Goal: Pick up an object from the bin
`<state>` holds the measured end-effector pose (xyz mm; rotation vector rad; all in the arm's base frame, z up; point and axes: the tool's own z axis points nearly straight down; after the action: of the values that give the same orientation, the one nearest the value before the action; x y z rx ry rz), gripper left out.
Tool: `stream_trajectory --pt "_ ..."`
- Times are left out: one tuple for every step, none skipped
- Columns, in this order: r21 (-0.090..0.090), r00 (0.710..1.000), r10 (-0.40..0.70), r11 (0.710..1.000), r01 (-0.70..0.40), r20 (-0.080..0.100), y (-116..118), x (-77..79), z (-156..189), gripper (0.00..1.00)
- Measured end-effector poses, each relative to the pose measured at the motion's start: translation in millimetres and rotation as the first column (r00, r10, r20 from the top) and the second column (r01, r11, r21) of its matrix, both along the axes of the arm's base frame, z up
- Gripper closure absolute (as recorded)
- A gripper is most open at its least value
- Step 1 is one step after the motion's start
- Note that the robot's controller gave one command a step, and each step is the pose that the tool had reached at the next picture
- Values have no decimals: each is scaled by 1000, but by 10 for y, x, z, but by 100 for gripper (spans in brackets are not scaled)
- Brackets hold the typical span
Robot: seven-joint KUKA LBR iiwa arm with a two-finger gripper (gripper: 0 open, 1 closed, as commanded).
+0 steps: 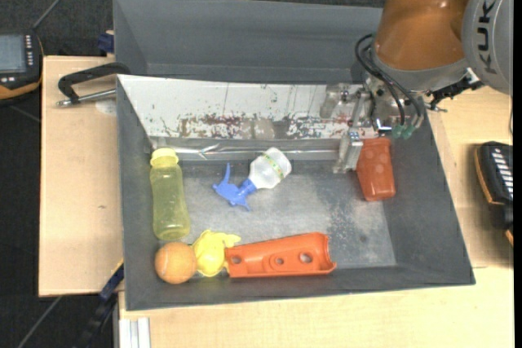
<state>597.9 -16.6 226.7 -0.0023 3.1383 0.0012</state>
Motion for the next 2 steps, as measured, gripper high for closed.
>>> stream_trajectory --pt "0 1000 0 1000 0 0 0 0 0 0" --pt "0 1000 5 1000 -5 7 211 -77 -539 0"
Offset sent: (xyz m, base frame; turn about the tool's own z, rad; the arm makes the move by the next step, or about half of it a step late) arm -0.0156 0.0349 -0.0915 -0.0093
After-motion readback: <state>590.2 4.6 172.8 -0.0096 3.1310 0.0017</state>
